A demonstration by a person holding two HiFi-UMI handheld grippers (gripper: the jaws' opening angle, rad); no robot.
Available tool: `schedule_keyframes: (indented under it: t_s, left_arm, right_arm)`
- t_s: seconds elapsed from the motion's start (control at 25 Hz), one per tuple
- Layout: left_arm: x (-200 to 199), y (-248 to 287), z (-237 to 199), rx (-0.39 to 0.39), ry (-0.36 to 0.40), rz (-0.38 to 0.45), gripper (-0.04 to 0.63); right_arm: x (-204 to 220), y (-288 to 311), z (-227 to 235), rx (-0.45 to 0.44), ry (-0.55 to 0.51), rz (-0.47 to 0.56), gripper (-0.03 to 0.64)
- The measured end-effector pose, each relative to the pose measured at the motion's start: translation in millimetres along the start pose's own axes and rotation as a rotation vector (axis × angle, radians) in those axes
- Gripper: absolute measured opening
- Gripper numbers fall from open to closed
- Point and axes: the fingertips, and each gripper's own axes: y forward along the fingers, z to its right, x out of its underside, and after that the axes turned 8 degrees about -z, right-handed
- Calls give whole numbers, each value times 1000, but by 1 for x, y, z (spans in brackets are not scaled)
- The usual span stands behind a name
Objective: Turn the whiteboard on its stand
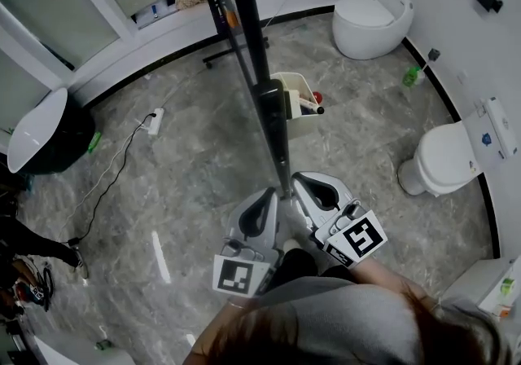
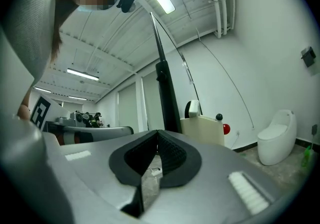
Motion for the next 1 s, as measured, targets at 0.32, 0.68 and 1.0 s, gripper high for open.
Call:
schedule_keyframes:
  t_s: [0.32,0.68,1.0]
  left_arm:
    - [7,12,-13,2,-29,-27,0]
    - [14,19,-15,-79,-65,-39,1]
    - [16,30,-21,-139,-71,-46,0]
  right_arm:
    - [-6,7,12,17,14,0,5]
    - [19,6,34,-12,15,-60,5]
    - [26,14,52,-63,-33,-69,35]
